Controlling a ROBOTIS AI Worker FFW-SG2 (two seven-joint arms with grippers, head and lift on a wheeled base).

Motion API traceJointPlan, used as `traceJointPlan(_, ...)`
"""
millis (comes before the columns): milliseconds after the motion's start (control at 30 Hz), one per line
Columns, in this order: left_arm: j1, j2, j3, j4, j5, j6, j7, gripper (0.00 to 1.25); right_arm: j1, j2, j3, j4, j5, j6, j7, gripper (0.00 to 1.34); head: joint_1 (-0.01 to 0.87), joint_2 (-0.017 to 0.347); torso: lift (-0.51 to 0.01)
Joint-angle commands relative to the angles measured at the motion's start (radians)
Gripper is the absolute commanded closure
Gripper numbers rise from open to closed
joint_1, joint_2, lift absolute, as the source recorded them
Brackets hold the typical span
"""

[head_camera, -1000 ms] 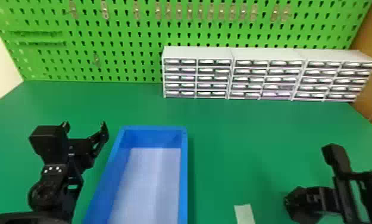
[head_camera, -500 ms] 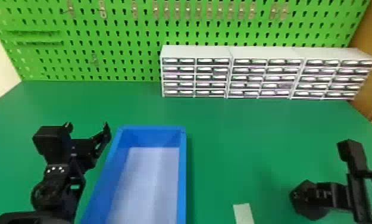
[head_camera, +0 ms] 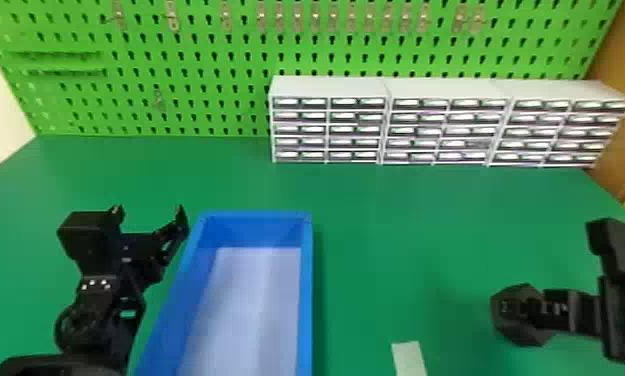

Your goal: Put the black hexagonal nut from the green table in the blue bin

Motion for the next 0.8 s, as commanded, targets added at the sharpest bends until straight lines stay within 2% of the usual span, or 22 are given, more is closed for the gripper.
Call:
traceJointPlan(0,0.0,-0.003,-0.001,0.001,0.0,0.0,0.0,0.31,0.01,0.014,-0.022,-0.02,-0.005,-0.039,0.0,1.02,0.657,0.057,-0.095)
traceJointPlan(167,0.0,-0.003,-0.004,0.003,-0.003,0.0,0.0,0.31,0.02,0.031,-0.044,-0.034,-0.017,-0.079,0.0,1.02,0.657,0.057,-0.095)
traceJointPlan(633,-0.003,-0.003,-0.012,0.006,-0.003,0.002,0.0,0.31,0.043,0.037,-0.041,-0.085,-0.022,-0.204,0.0,1.02,0.657,0.057,-0.095)
traceJointPlan(767,-0.005,-0.003,-0.013,0.009,-0.003,0.002,0.0,0.31,0.051,0.049,-0.039,-0.103,0.0,-0.252,0.0,1.02,0.657,0.057,-0.095)
